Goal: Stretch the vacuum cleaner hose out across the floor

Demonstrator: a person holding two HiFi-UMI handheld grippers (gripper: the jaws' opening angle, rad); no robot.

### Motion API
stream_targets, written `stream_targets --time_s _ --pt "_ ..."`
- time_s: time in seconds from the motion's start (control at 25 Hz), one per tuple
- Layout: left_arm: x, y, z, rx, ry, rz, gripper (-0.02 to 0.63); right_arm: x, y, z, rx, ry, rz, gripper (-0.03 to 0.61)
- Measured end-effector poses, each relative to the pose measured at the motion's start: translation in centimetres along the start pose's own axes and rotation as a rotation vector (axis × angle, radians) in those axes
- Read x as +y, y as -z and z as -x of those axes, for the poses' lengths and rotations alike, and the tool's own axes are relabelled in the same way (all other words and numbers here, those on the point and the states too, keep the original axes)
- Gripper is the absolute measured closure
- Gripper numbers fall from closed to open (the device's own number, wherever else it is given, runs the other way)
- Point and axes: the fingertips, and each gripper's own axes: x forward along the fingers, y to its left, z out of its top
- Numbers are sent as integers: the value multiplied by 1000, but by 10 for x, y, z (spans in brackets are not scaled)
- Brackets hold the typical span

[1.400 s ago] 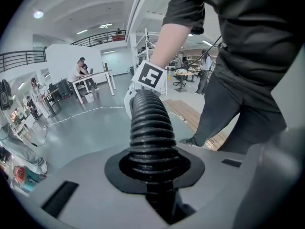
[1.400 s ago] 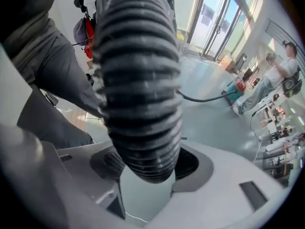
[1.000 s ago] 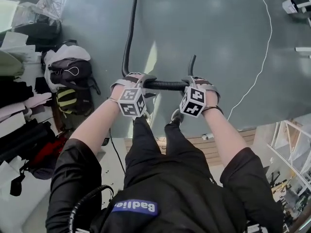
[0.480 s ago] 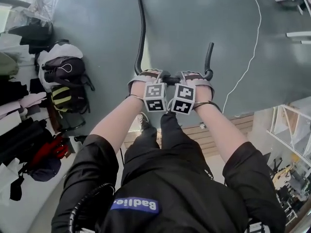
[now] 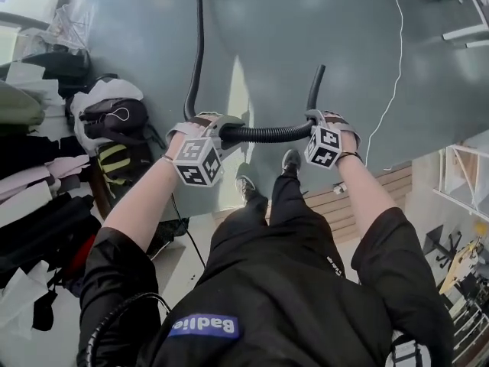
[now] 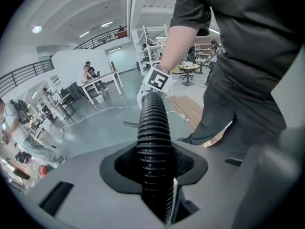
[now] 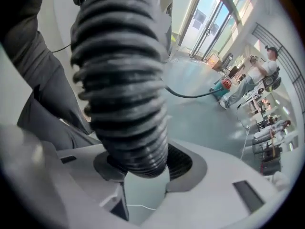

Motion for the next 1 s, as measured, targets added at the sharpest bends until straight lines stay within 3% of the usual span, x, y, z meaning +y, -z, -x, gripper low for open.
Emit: stream_targets --time_s 0.04,0.2,0.28,0.44,0.56,0.68,0.84,1.0 --pt "-3 8 11 4 -4 0 454 4 -10 4 -12 -10 -24 394" --pt "-13 42 25 49 -26 83 439 20 -47 29 7 -15 -102 408" --pt "-20 33 21 18 -38 88 366 25 -63 44 36 14 -96 411" --pt "-42 -15 -12 -32 -61 -18 333 35 -92 60 121 54 -27 416" --pt "-53 -34 -57 34 -81 -71 327 59 -98 61 180 31 59 416" --pt "-72 -31 -100 127 24 -41 327 74 -96 66 175 18 81 416" --pt "-87 -53 -116 57 115 11 498 90 -72 70 142 1 74 414" --pt "-100 -71 -109 -3 142 -53 520 105 -14 76 160 -3 29 390"
